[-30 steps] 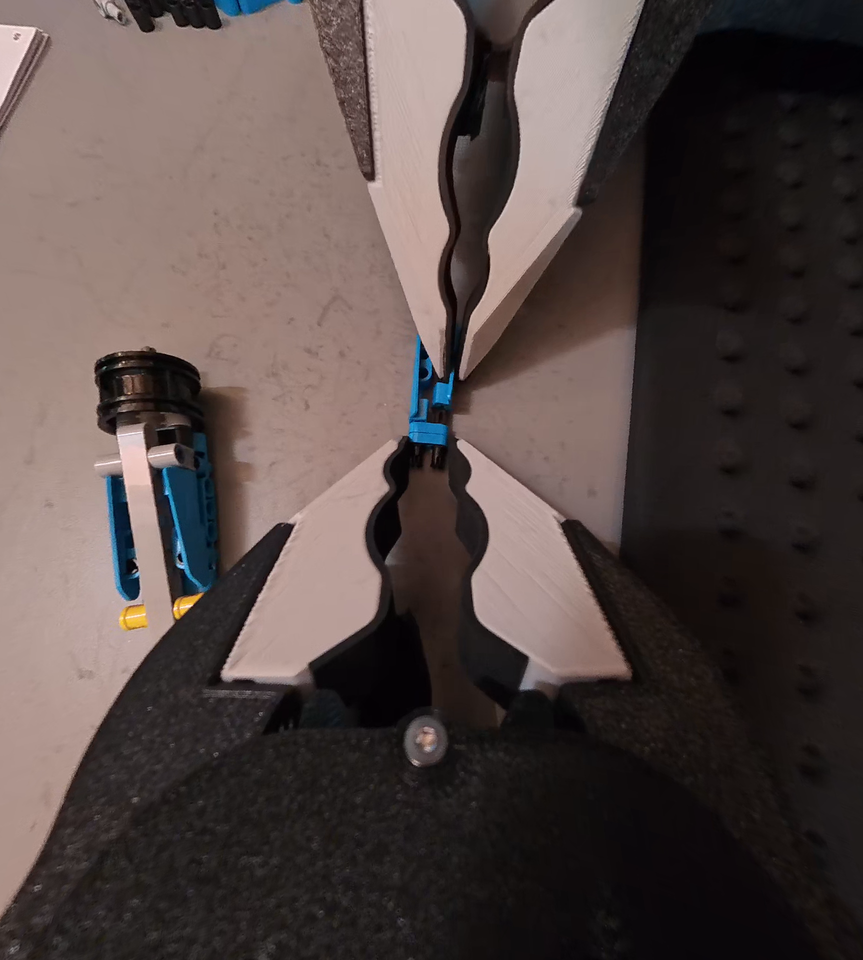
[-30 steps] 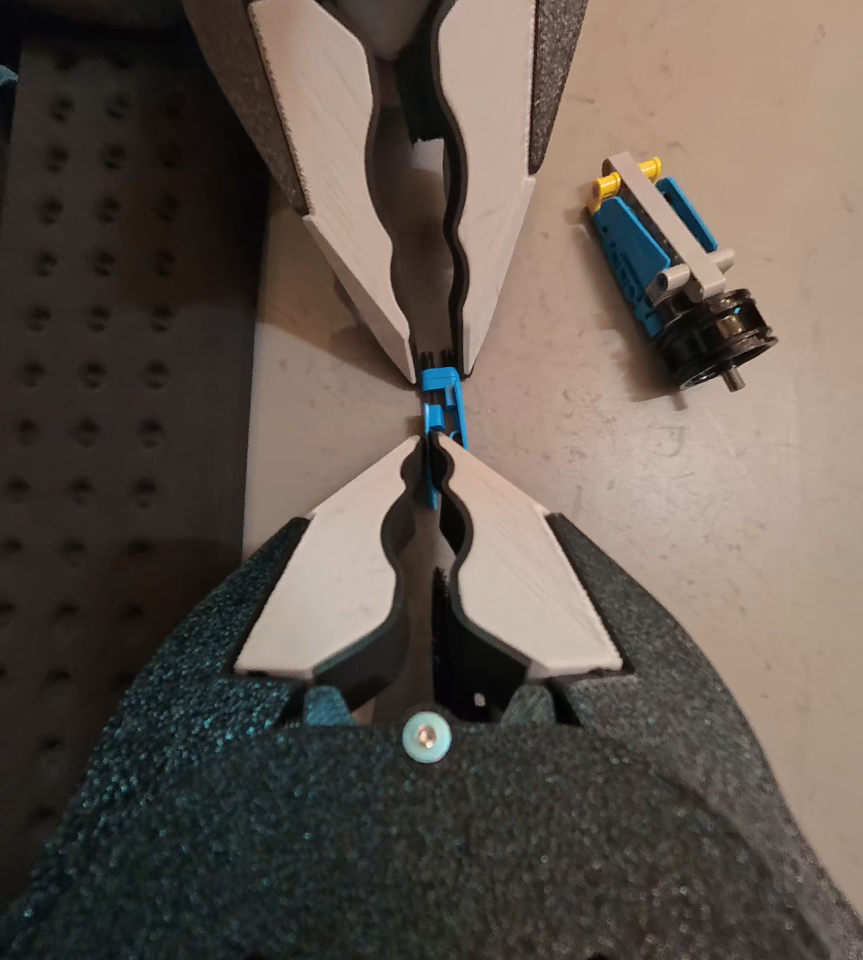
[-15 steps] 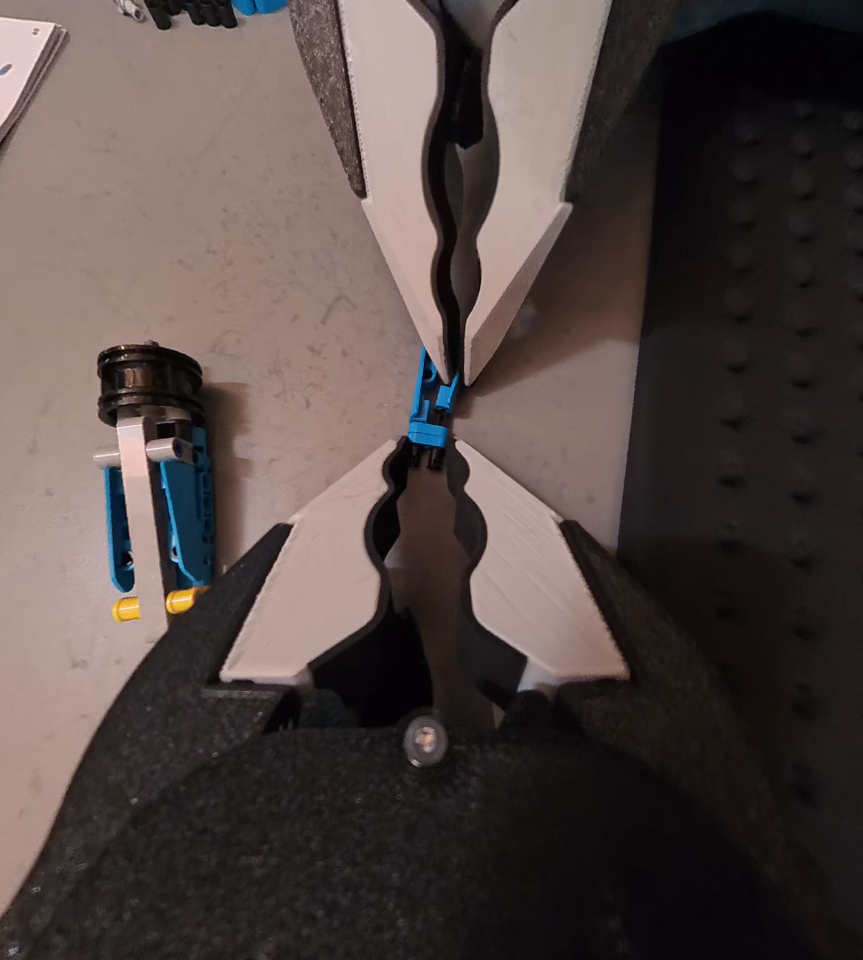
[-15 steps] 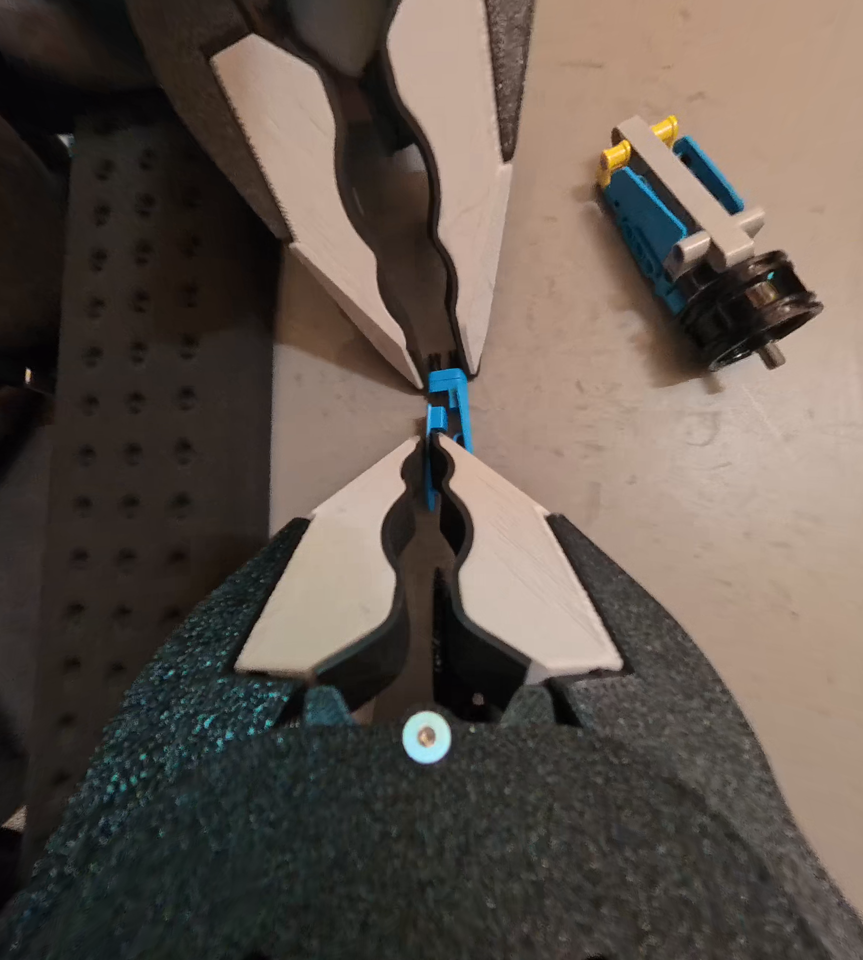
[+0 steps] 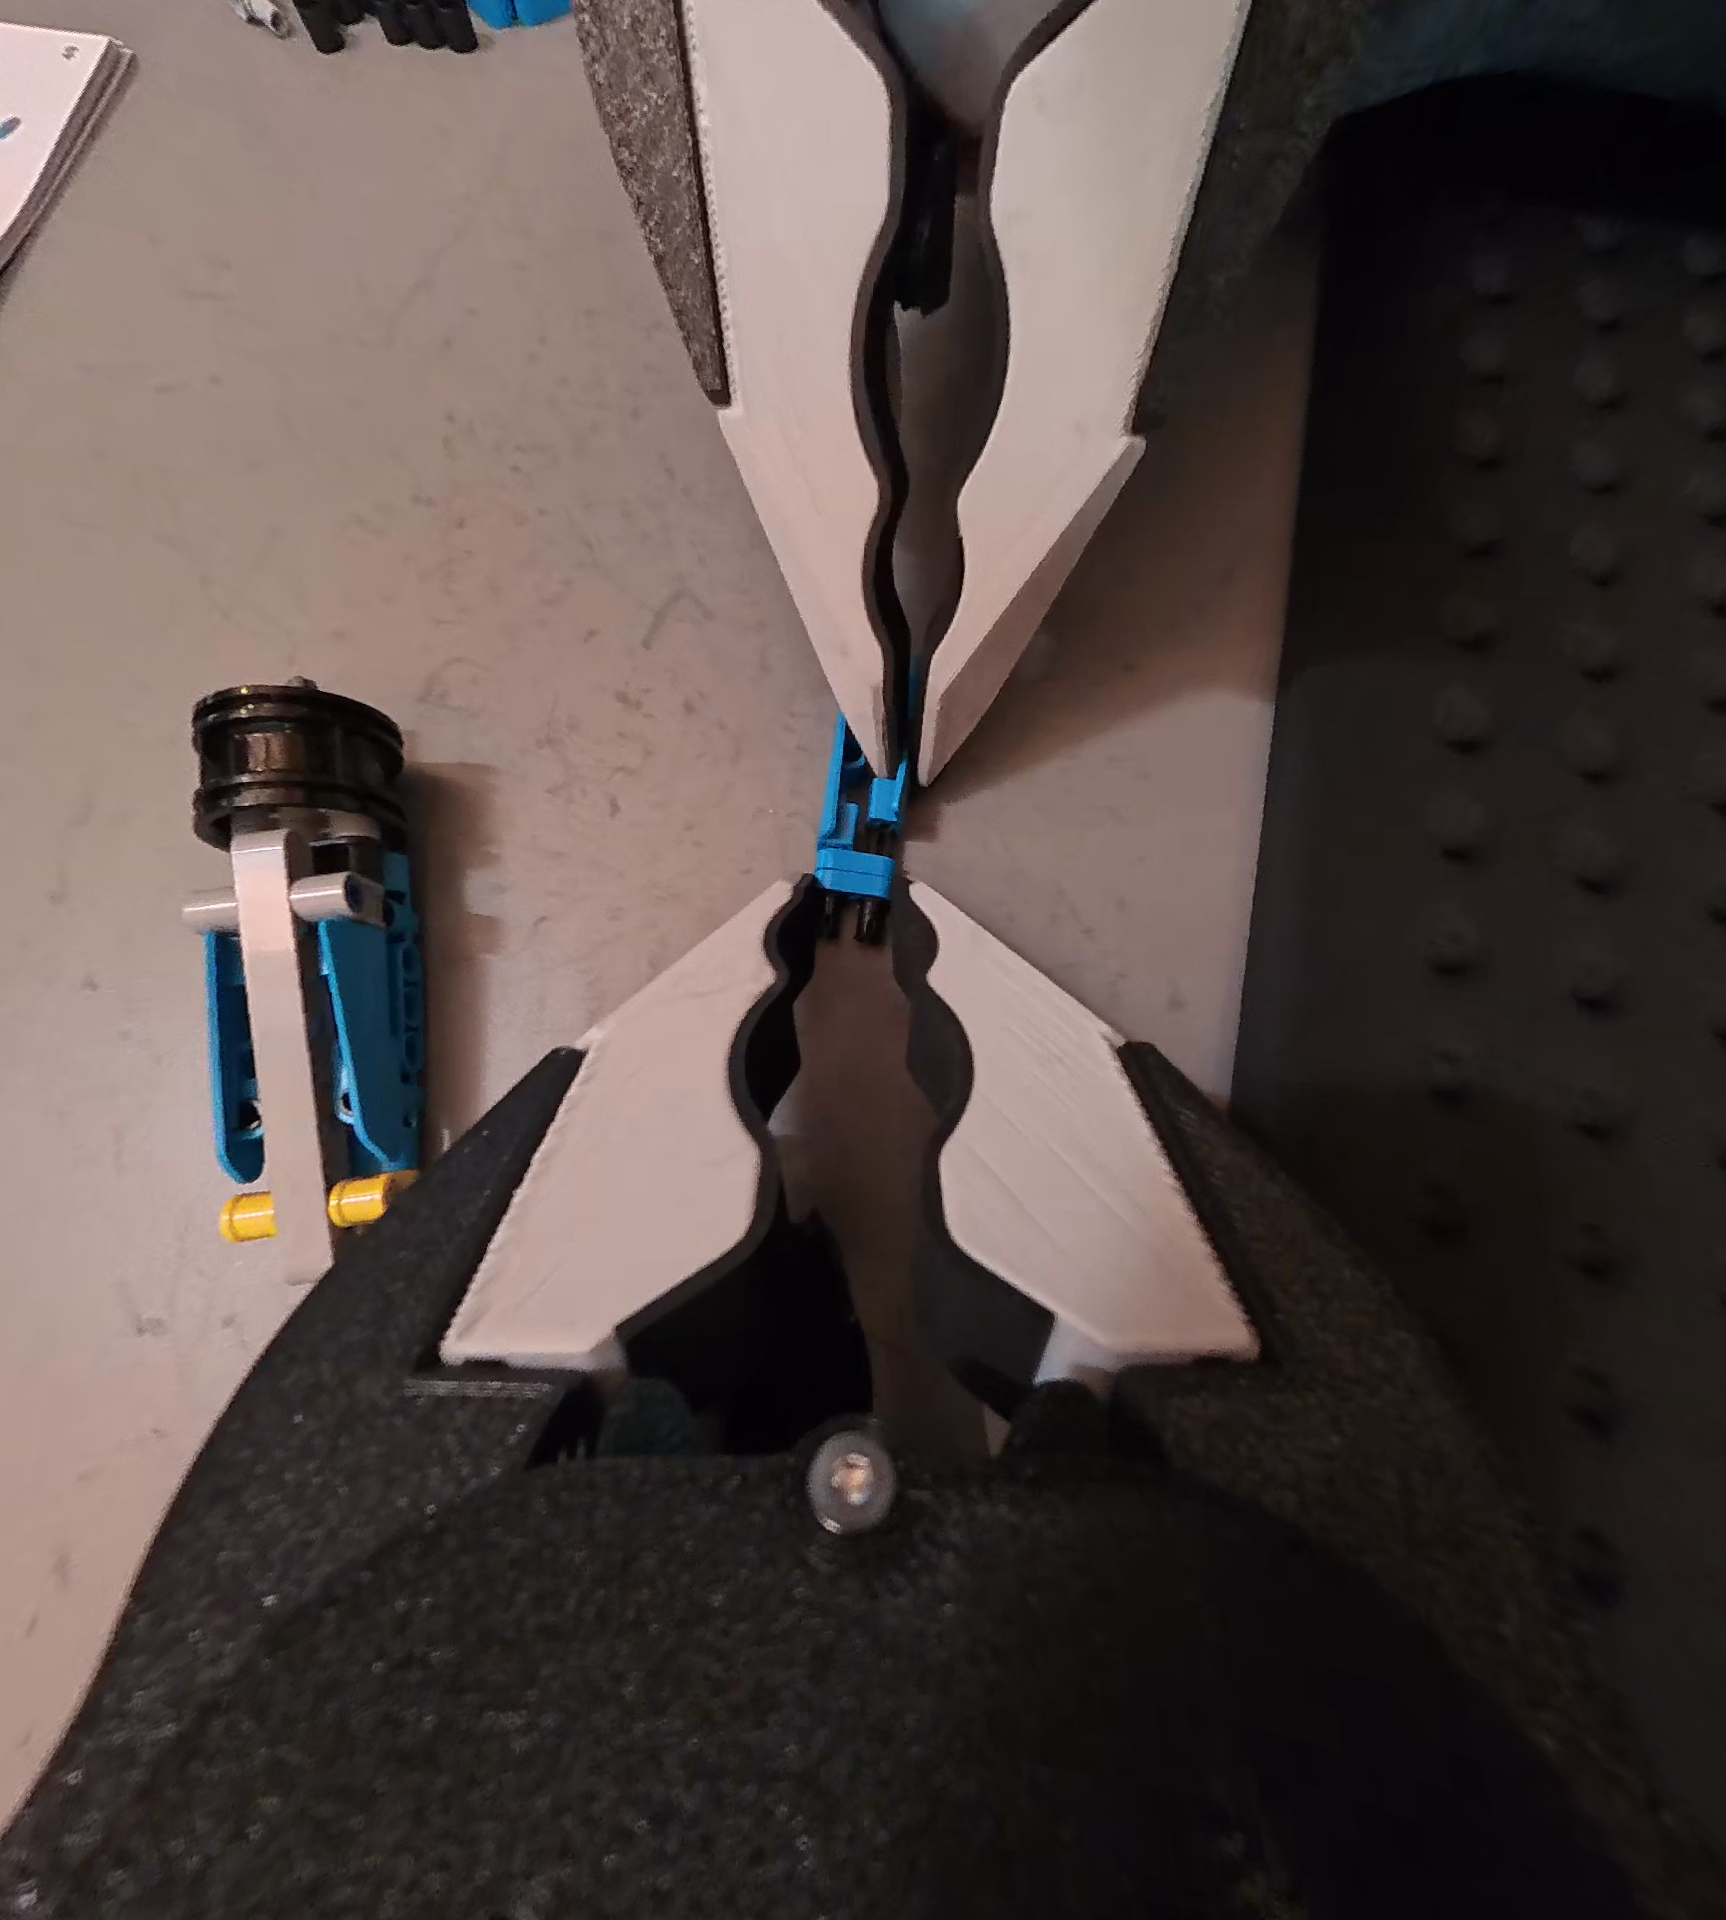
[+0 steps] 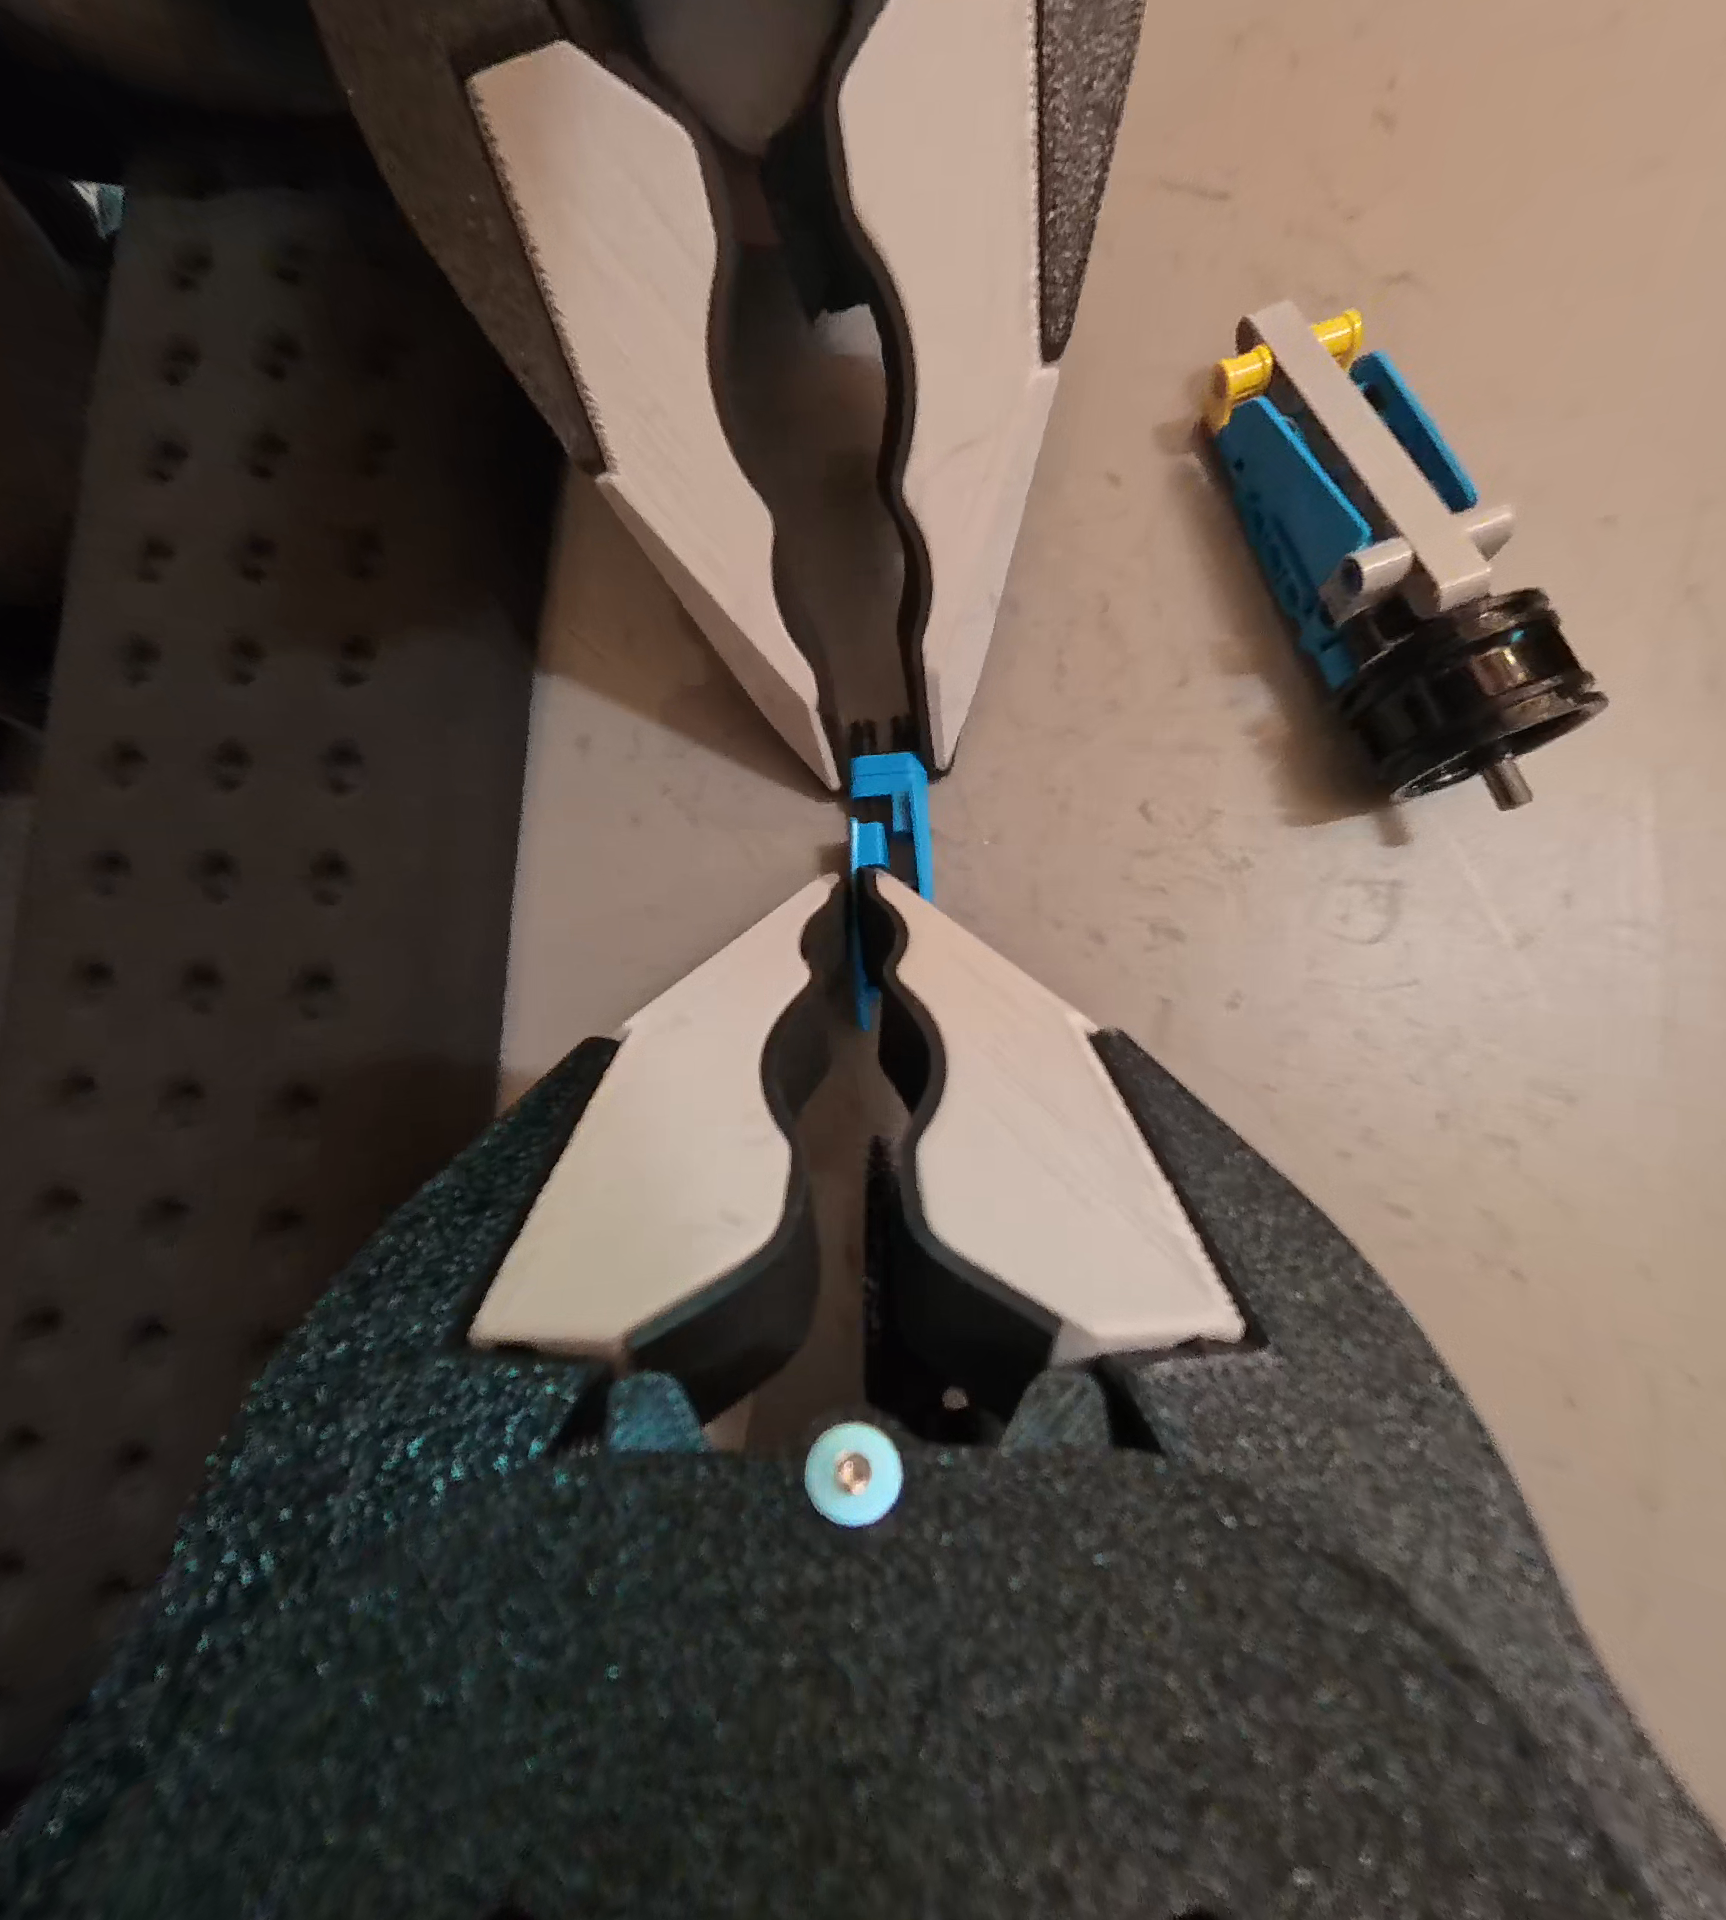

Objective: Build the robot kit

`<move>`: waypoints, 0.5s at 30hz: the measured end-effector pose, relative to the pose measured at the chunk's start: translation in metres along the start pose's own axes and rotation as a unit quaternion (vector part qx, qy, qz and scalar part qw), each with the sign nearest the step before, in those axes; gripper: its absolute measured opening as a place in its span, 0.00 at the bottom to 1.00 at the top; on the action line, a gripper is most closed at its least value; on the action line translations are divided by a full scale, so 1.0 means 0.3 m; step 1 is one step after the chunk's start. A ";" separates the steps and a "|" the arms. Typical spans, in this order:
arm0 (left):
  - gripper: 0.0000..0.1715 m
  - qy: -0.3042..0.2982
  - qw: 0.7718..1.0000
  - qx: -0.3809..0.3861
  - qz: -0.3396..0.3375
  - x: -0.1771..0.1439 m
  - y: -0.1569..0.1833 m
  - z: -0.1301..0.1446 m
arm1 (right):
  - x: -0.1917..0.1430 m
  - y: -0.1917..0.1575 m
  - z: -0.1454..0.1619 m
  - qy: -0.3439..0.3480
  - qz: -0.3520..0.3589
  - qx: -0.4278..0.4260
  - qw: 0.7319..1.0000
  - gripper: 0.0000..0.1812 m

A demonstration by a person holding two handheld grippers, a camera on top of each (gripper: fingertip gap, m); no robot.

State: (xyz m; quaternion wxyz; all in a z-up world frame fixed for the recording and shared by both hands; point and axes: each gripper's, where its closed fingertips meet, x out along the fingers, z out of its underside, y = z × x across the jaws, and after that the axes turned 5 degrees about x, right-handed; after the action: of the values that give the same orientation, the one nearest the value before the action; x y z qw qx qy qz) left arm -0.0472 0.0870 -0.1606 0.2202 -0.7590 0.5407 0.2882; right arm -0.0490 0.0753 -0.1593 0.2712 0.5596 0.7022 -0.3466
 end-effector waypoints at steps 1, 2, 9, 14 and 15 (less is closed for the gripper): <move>0.08 0.000 1.000 0.001 -0.002 0.000 0.000 0.000 | 0.001 -0.001 0.000 -0.001 0.003 0.001 1.000 0.00; 0.08 0.000 1.000 0.000 -0.003 0.000 0.000 0.000 | 0.001 -0.001 -0.001 0.000 0.005 0.003 1.000 0.00; 0.07 0.000 1.000 -0.005 -0.001 0.000 -0.001 0.000 | 0.004 0.000 -0.006 0.008 0.027 -0.001 1.000 0.00; 0.07 0.000 1.000 -0.003 -0.004 0.000 -0.001 0.001 | 0.006 0.000 -0.008 0.009 0.044 -0.009 0.999 0.00; 0.08 0.000 1.000 -0.002 -0.004 0.000 -0.001 0.001 | 0.006 0.000 -0.009 0.008 0.048 -0.011 0.999 0.00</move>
State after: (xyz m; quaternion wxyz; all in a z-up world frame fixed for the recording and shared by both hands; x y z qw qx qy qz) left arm -0.0469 0.0874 -0.1607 0.2199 -0.7618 0.5367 0.2885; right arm -0.0495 0.0784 -0.1590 0.2878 0.5921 0.6809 -0.3208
